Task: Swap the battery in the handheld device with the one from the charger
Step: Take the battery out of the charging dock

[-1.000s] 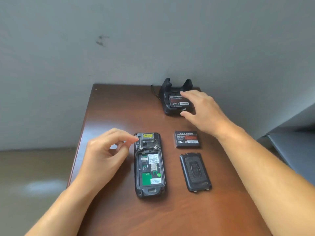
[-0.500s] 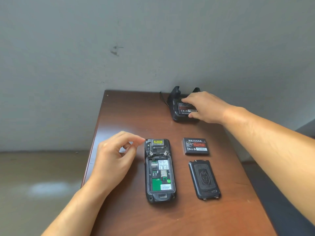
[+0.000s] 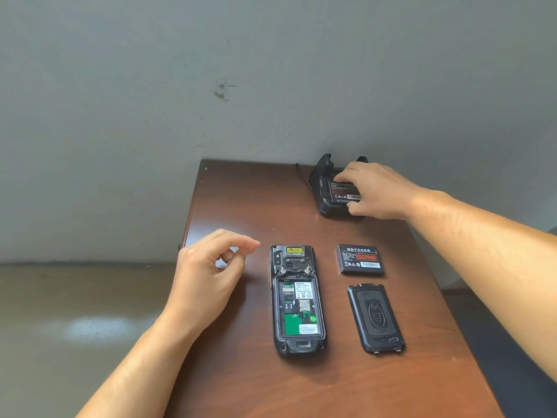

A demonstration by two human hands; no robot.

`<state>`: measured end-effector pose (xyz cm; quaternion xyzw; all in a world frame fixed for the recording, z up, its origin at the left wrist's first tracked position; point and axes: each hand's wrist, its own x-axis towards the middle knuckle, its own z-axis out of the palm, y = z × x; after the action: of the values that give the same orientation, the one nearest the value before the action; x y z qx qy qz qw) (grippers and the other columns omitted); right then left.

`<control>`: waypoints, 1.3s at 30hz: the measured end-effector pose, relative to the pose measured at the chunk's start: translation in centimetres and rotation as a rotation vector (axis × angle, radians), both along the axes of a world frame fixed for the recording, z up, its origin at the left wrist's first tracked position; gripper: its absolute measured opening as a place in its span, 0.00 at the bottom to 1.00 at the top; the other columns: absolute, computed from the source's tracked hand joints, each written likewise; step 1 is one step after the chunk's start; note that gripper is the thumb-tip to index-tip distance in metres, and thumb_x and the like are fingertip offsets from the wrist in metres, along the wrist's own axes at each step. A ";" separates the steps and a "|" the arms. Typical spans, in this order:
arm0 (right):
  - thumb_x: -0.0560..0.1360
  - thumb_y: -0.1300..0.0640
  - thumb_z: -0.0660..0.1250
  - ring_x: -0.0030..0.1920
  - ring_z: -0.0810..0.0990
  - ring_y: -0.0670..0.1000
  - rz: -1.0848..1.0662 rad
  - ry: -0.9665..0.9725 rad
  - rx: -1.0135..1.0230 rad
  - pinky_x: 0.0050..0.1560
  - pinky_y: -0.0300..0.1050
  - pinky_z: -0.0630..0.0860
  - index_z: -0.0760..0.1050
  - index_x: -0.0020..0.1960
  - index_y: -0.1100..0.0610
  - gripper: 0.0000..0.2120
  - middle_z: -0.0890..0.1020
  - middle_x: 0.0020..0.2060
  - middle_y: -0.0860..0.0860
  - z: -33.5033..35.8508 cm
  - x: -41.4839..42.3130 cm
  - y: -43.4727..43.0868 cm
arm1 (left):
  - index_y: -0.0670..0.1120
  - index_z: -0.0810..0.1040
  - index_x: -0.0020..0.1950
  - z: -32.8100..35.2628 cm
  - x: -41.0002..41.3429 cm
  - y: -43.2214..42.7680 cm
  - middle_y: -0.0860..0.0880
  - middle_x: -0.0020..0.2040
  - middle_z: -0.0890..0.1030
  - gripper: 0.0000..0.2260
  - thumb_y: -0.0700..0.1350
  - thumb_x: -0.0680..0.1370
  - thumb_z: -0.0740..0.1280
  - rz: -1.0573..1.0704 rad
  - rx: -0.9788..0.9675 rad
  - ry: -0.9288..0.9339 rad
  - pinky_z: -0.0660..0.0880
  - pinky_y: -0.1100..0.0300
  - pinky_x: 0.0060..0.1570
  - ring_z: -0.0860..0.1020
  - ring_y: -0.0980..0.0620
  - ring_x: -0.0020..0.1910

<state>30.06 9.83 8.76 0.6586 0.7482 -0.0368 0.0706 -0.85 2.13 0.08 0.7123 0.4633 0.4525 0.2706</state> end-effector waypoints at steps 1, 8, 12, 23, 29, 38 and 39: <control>0.68 0.53 0.70 0.58 0.78 0.57 -0.007 0.000 0.000 0.55 0.55 0.78 0.74 0.68 0.50 0.28 0.78 0.59 0.49 0.0 0.0 0.0 | 0.49 0.86 0.46 0.0 0.0 0.0 0.54 0.41 0.84 0.13 0.31 0.76 0.71 0.001 -0.003 0.000 0.72 0.67 0.34 0.77 0.52 0.34; 0.64 0.52 0.71 0.52 0.78 0.55 -0.027 0.052 0.001 0.51 0.53 0.78 0.75 0.59 0.49 0.23 0.79 0.51 0.47 0.1 0.0 0.5 | 0.50 0.86 0.45 0.1 -0.1 0.1 0.54 0.41 0.84 0.14 0.31 0.75 0.70 -0.009 -0.030 -0.013 0.72 0.67 0.34 0.77 0.52 0.33; 0.64 0.52 0.71 0.51 0.78 0.54 -0.028 0.106 0.003 0.51 0.54 0.79 0.74 0.57 0.48 0.21 0.79 0.50 0.46 0.2 0.0 0.6 | 0.51 0.86 0.45 0.4 0.9 -0.3 0.56 0.42 0.84 0.13 0.32 0.75 0.71 -0.035 -0.035 -0.008 0.73 0.67 0.33 0.77 0.52 0.34; 0.69 0.52 0.70 0.57 0.78 0.51 0.152 0.129 0.084 0.53 0.51 0.77 0.71 0.65 0.45 0.25 0.78 0.58 0.43 1.8 -1.6 -3.1 | 0.55 0.84 0.46 1.1 1.2 -1.0 0.58 0.42 0.85 0.14 0.34 0.76 0.72 -0.001 -0.046 -0.008 0.78 0.56 0.34 0.79 0.55 0.35; 0.69 0.55 0.67 0.58 0.80 0.49 0.452 -0.008 0.122 0.49 0.49 0.79 0.72 0.67 0.46 0.27 0.78 0.63 0.41 2.4 -5.7 -7.1 | 0.55 0.84 0.50 1.7 0.3 -2.2 0.60 0.42 0.85 0.13 0.37 0.75 0.72 -0.022 -0.102 0.025 0.72 0.69 0.34 0.79 0.57 0.36; 0.71 0.62 0.65 0.60 0.79 0.53 0.787 -0.130 0.039 0.45 0.54 0.82 0.71 0.71 0.49 0.28 0.76 0.66 0.45 1.9 -9.5 -10.4 | 0.52 0.87 0.52 3.9 -0.2 -4.4 0.53 0.42 0.88 0.08 0.52 0.76 0.74 -0.184 -0.540 -0.062 0.74 0.66 0.32 0.80 0.62 0.32; 0.71 0.63 0.66 0.59 0.80 0.53 0.805 -0.132 0.038 0.44 0.55 0.82 0.72 0.70 0.49 0.28 0.76 0.66 0.45 1.8 -9.7 -10.7 | 0.52 0.87 0.51 4.0 -0.1 -4.7 0.53 0.43 0.88 0.07 0.52 0.76 0.73 -0.191 -0.587 -0.085 0.74 0.63 0.32 0.81 0.59 0.34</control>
<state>20.32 -0.84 10.61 0.3151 0.9407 0.0499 0.1149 -0.93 -2.53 4.10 0.6244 0.4934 0.3013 0.5253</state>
